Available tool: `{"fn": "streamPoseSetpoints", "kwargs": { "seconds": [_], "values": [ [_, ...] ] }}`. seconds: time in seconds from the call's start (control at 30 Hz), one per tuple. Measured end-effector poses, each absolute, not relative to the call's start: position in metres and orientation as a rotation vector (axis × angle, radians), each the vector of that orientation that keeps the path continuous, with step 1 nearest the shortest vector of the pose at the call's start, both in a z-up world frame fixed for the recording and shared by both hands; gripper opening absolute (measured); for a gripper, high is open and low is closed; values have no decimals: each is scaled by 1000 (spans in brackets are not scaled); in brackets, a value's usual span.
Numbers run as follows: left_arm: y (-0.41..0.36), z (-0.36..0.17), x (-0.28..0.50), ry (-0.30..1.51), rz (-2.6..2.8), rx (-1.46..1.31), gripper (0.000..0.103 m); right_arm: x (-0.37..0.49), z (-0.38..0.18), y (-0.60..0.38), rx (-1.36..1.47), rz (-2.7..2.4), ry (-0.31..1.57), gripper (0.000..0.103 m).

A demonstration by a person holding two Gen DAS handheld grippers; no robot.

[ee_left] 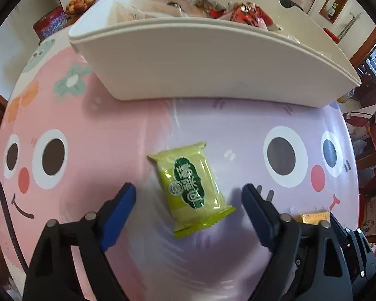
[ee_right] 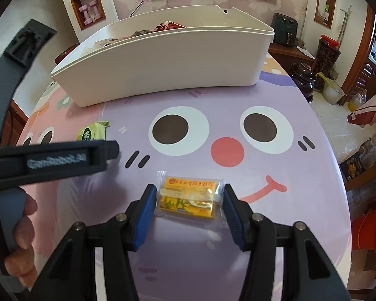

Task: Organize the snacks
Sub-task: 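Grasp the green pack with the left tool while the right tool grasps the yellow bar, then carry the green pack and yellow bar over the white box with both tools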

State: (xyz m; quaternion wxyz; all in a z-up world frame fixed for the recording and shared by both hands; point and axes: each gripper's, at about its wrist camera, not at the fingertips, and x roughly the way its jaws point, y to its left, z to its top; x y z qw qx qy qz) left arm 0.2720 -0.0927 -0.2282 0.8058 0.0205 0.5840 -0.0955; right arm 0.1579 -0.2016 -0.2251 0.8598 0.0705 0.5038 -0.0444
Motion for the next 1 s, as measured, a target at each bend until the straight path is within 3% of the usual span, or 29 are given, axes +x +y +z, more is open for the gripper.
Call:
{"fn": "streamPoseSetpoints", "kwargs": {
  "seconds": [0.1, 0.17, 0.2, 0.7, 1.0],
  "values": [
    [-98, -228, 268, 1216, -181, 94, 67, 157, -225, -202, 143, -90, 1053, 53],
    [-98, -226, 266, 1194, -189, 100, 41, 154, -224, -204, 142, -86, 1050, 53],
    [-98, -225, 264, 1188, -189, 101, 36, 154, -225, -204, 141, -85, 1049, 53],
    [-60, -193, 221, 1156, -190, 93, 35, 149, -204, -200, 160, -16, 1032, 48],
    [-49, -125, 227, 1040, -205, 61, 35, 164, -134, -199, 149, 33, 884, 48]
  ]
}}
